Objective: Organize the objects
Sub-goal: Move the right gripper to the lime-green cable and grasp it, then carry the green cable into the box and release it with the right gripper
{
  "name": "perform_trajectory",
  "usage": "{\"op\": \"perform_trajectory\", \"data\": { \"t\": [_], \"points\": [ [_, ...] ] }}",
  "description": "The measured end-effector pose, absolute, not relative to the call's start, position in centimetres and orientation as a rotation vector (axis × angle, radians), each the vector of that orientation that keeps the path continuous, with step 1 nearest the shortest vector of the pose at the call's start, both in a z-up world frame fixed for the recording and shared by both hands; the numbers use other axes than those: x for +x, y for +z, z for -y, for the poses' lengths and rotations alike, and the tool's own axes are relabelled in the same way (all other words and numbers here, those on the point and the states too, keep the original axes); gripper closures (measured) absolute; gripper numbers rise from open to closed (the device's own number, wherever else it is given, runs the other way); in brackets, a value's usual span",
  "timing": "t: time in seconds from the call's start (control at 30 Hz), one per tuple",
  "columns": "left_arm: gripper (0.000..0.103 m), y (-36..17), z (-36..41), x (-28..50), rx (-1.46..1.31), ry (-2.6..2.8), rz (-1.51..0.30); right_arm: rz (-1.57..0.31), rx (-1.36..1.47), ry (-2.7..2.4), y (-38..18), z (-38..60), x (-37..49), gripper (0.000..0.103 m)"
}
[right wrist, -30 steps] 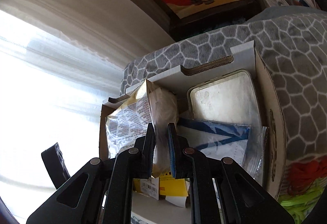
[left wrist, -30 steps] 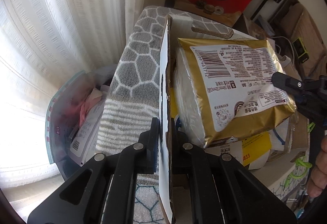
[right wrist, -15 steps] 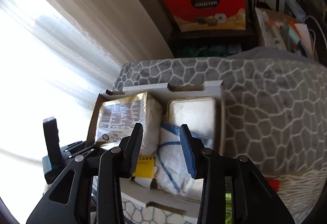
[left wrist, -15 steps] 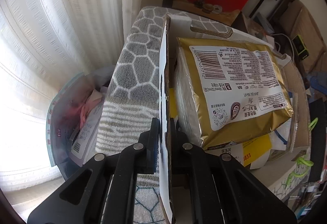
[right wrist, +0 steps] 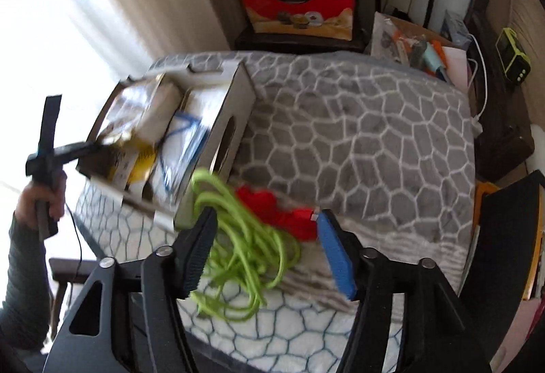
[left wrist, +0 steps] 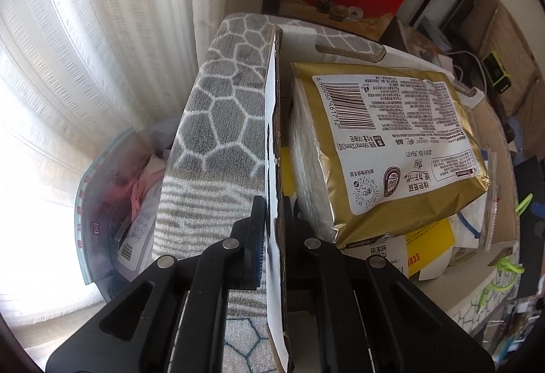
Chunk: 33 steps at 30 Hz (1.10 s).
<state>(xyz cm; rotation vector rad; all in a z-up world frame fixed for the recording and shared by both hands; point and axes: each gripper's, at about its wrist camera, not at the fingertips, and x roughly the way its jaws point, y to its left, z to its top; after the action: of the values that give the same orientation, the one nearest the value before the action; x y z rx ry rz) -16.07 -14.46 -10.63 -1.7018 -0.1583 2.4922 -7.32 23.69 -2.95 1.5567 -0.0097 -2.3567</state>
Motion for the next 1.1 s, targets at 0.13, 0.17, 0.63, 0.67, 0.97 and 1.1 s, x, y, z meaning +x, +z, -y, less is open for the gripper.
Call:
{"op": "perform_trajectory", "data": {
  "t": [0.13,0.17,0.63,0.67,0.97,1.1],
  "points": [
    [0.096,-10.5,14.1,-16.3,-1.704,2.491,0.155,0.11,1.635,-2.329,-4.8,-23.5,-6.8,0.028],
    [0.097,-10.5,14.1,-16.4,-1.705,2.489,0.16,0.127,1.669,-2.336,-5.3,-23.4,-6.9,0.028],
    [0.097,-10.6,14.2,-16.5,-1.695,2.485,0.172,0.46,1.734,-2.269,-9.7,-23.9,-7.3,0.087],
    [0.096,-10.7,14.2,-16.5,-1.692,2.485,0.174,0.465,1.73,-2.275,-9.6,-24.0,-7.1,0.087],
    [0.096,-10.7,14.4,-16.3,-1.688,2.482,0.167,0.478,1.595,-2.356,-3.9,-25.9,-5.9,0.088],
    [0.096,-10.7,14.2,-16.3,-1.693,2.486,0.163,0.438,1.517,-2.393,0.0,-25.7,-6.7,0.088]
  ]
}}
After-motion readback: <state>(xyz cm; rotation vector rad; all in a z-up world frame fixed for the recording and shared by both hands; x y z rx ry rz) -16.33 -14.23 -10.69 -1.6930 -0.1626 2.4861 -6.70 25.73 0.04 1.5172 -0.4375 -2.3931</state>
